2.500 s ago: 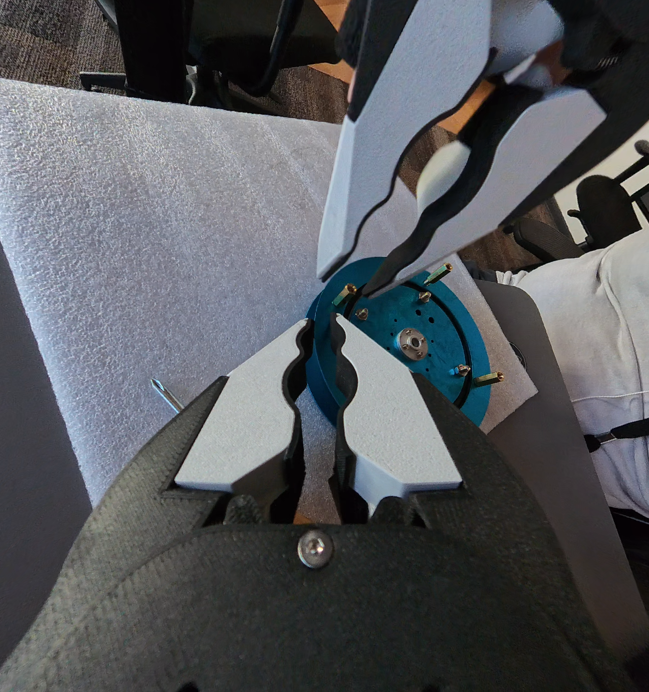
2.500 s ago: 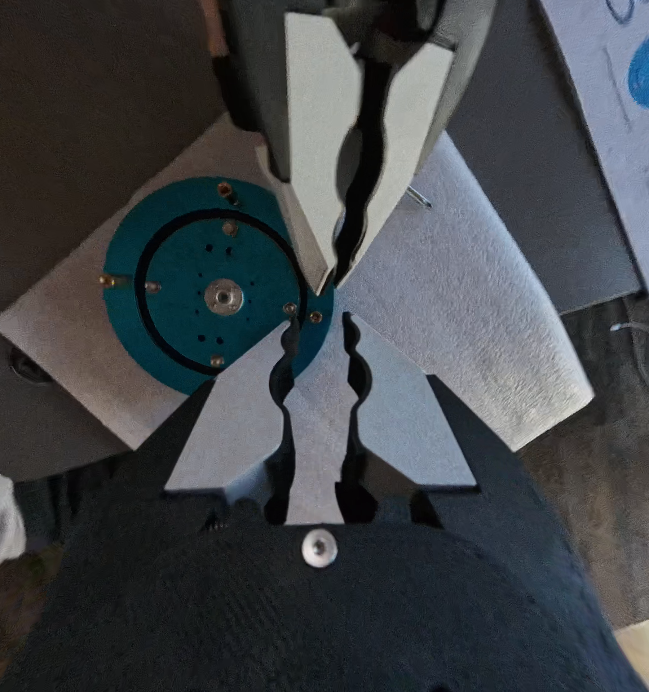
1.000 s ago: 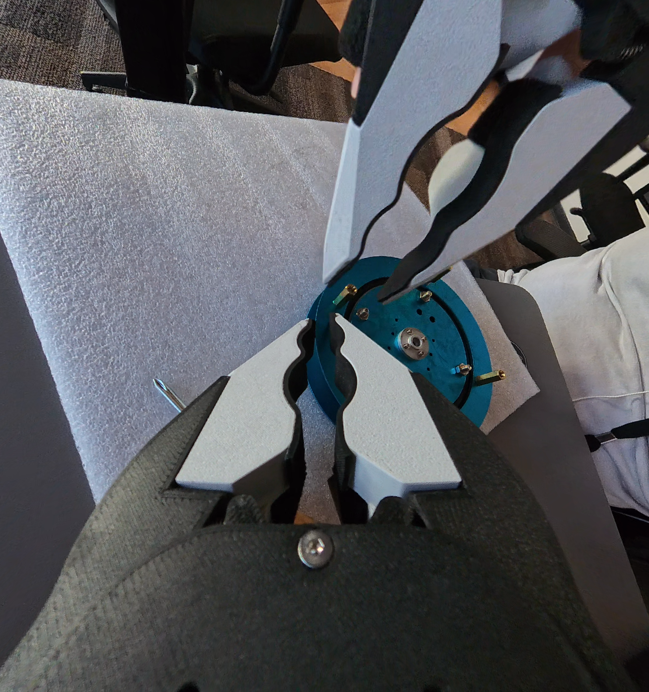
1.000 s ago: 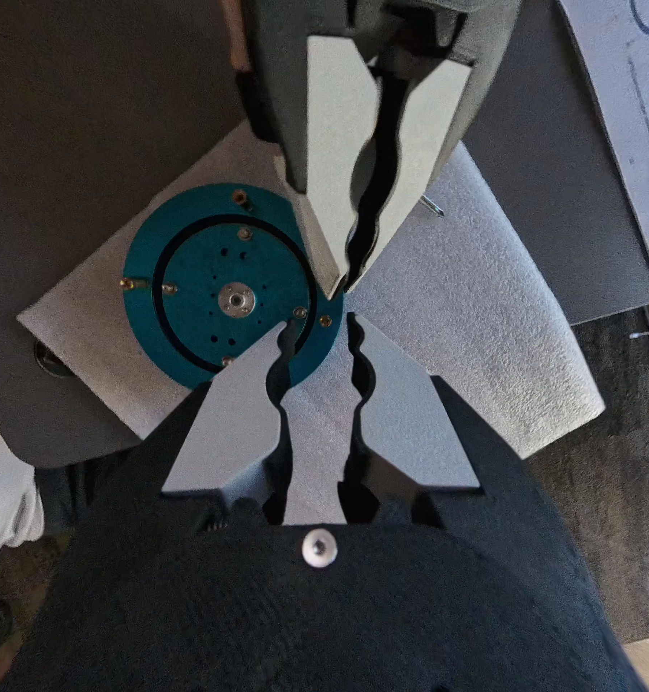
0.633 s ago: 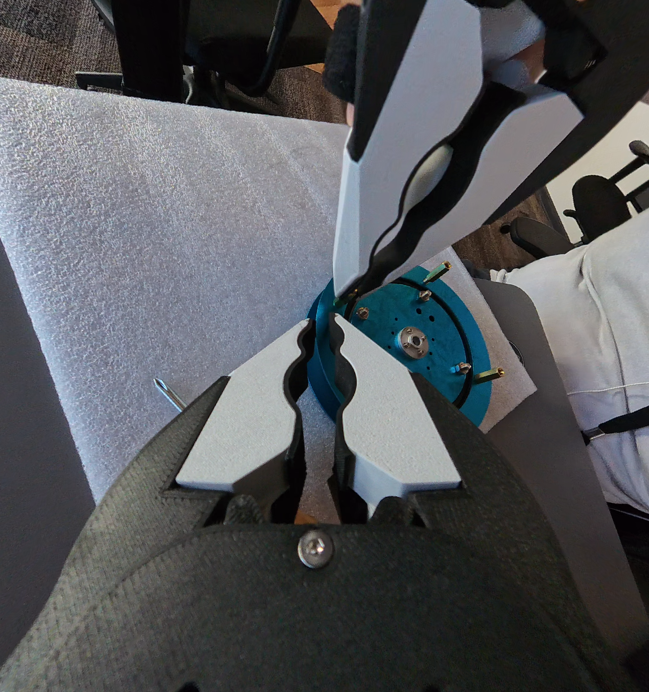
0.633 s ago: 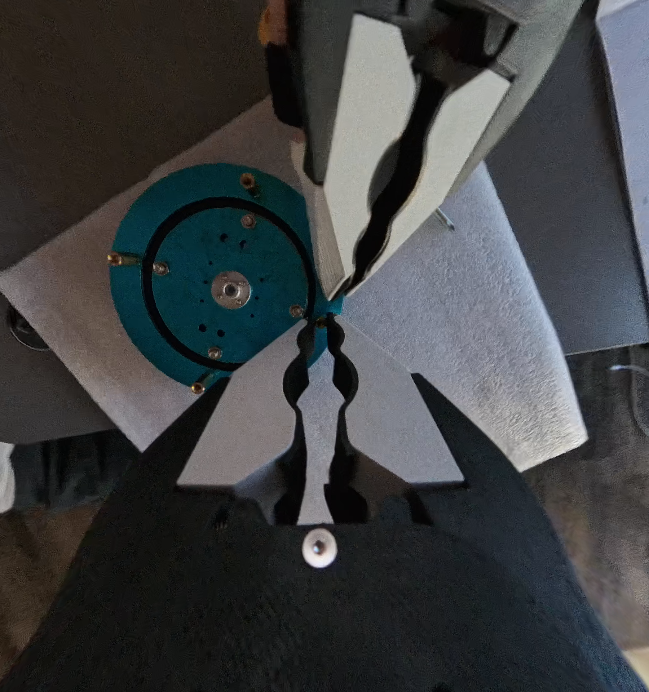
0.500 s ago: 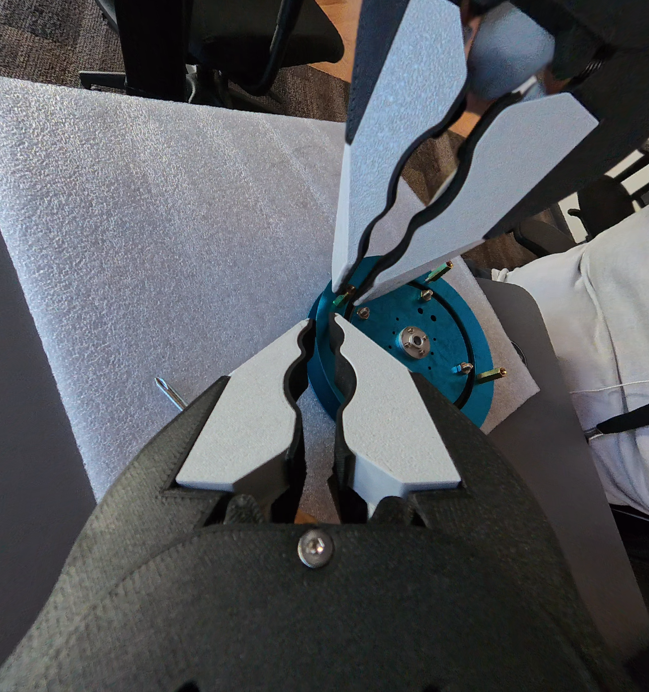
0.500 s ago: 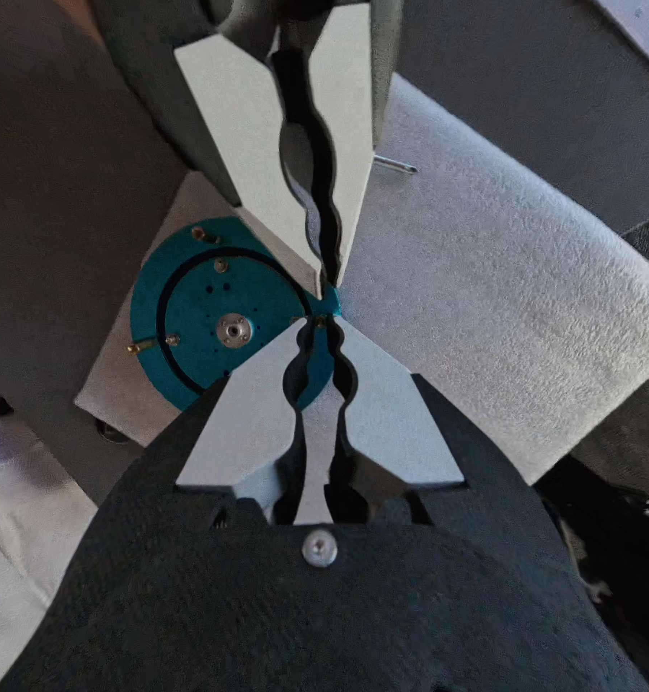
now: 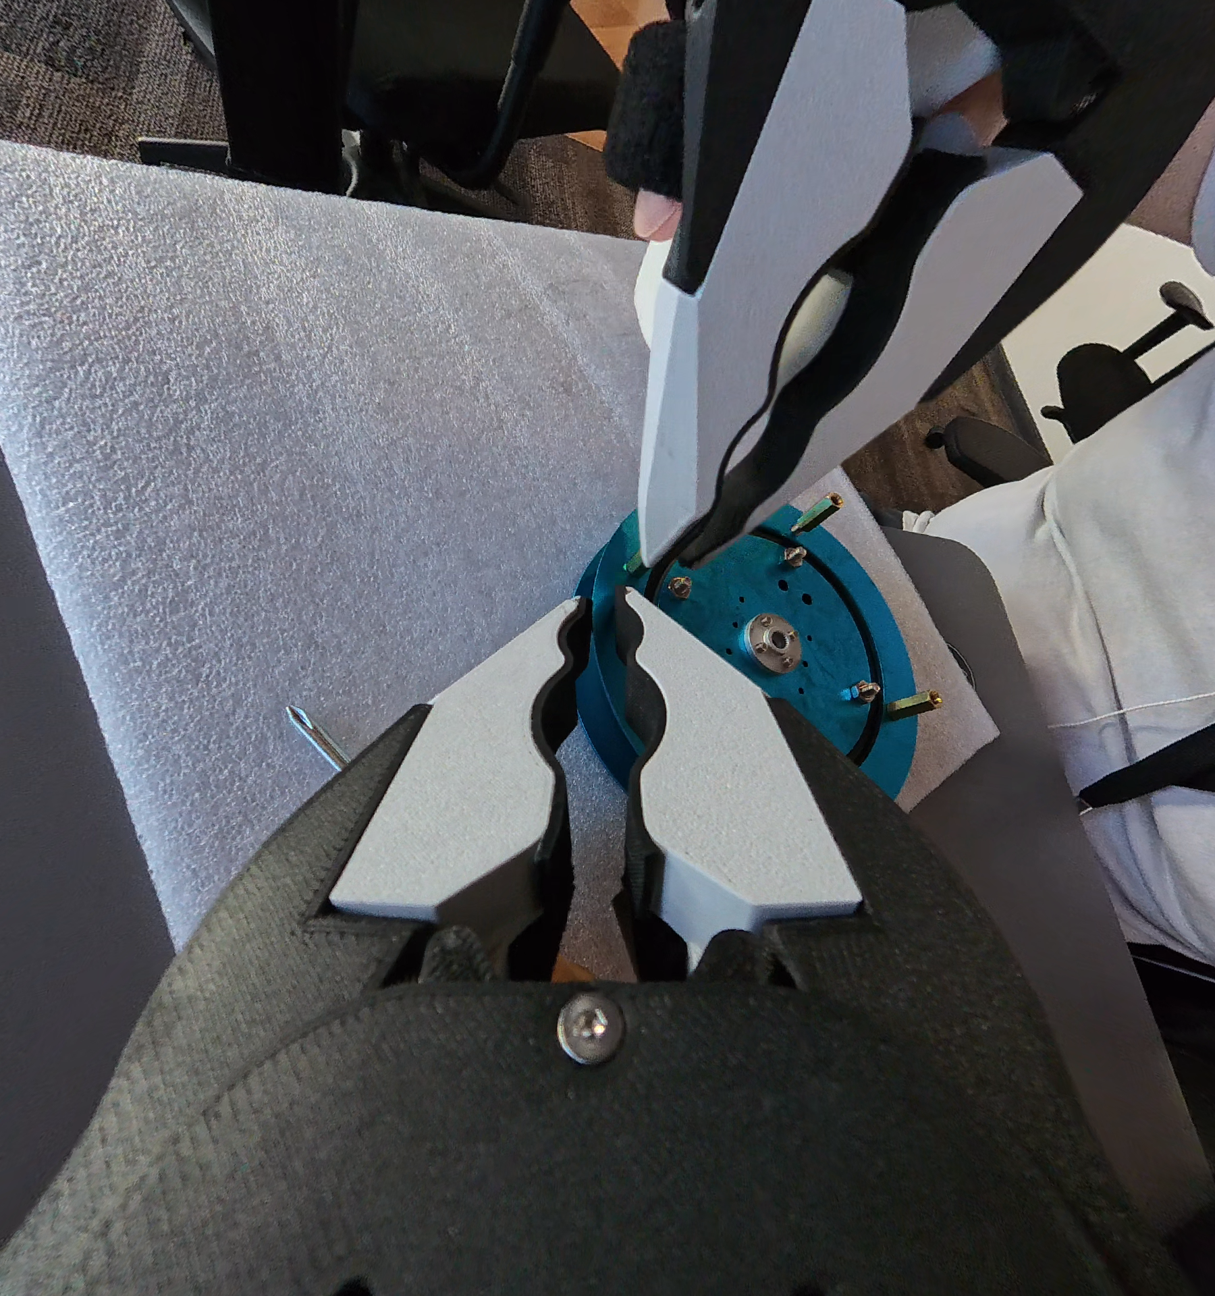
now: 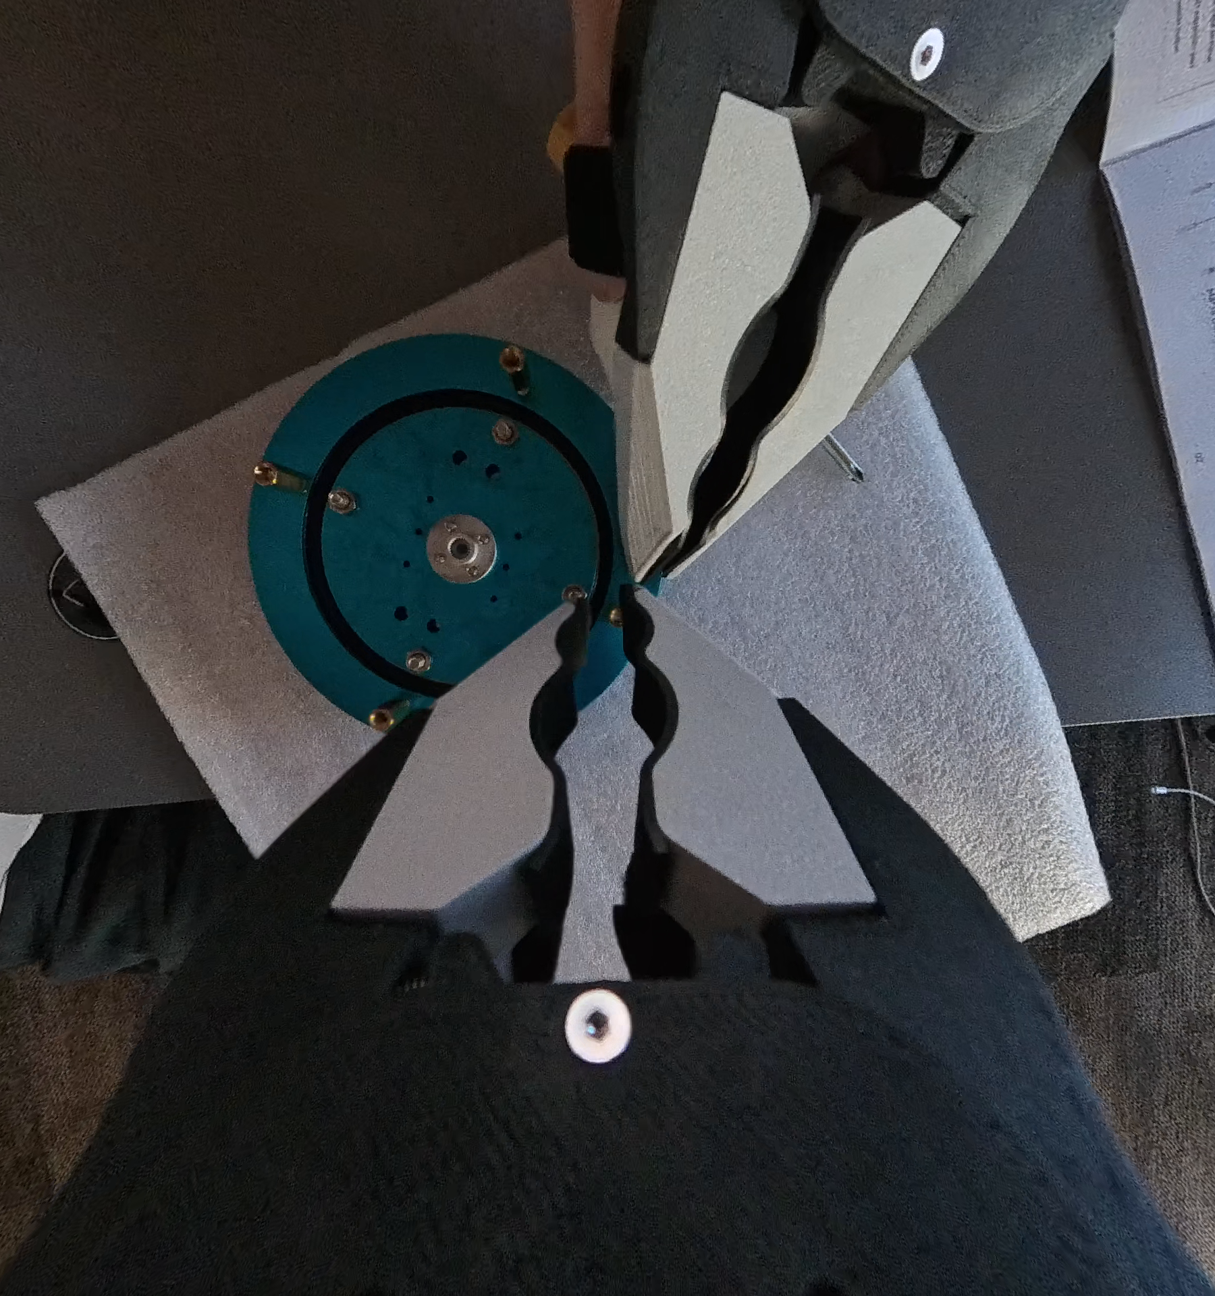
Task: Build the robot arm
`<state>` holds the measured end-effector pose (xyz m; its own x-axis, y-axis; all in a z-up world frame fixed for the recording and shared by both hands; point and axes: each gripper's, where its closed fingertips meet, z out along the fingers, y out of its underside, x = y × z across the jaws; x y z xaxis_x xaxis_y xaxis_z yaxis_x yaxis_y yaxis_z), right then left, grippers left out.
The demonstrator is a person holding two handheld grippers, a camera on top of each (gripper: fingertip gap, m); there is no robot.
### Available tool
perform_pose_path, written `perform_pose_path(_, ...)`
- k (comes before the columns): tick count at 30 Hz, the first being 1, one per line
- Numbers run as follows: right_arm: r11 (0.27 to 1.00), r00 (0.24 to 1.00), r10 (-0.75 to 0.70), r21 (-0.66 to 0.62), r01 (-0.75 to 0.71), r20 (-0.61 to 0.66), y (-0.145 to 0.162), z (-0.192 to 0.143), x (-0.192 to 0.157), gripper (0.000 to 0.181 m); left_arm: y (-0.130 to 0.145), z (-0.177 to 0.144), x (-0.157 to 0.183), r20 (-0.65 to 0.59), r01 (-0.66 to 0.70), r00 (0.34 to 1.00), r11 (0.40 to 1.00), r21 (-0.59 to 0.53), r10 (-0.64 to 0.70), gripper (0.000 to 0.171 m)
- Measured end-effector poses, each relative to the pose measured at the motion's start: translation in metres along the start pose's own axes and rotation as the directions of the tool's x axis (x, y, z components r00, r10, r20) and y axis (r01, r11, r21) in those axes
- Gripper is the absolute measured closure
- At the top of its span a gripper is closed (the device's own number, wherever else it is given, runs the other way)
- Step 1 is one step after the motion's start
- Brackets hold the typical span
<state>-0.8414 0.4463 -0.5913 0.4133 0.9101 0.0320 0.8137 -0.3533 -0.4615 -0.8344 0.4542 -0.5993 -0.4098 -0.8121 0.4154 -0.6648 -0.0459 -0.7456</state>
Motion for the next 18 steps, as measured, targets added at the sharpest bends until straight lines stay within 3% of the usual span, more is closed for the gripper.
perform_pose_path(7, 0.995, 0.994, -0.102, -0.018, 0.101, -0.036, 0.002, 0.003, 0.009, 0.173, 0.0, 0.0, -0.001, -0.011, 0.003, 1.0, 1.0, 0.003, -0.003, 0.167)
perform_pose_path(11, 0.995, 0.996, -0.088, -0.052, 0.087, -0.02, 0.008, 0.01, 0.01, 0.176, 0.0, 0.0, -0.002, -0.011, 0.003, 1.0, 1.0, 0.004, -0.003, 0.167)
perform_pose_path(14, 0.982, 0.984, 0.179, -0.053, -0.179, -0.013, 0.01, 0.011, 0.012, 0.176, 0.001, 0.001, -0.002, 0.0, -0.002, 1.0, 1.0, 0.0, 0.002, 0.167)
perform_pose_path(16, 0.924, 0.923, 0.382, -0.004, -0.382, -0.053, 0.01, 0.013, 0.014, 0.176, 0.001, 0.0, -0.003, 0.012, -0.007, 1.0, 1.0, -0.008, 0.008, 0.167)
perform_pose_path(18, 0.916, 0.911, 0.401, 0.047, -0.398, -0.097, 0.01, 0.012, 0.014, 0.175, 0.001, 0.0, -0.003, 0.012, -0.011, 1.0, 1.0, -0.006, 0.011, 0.167)
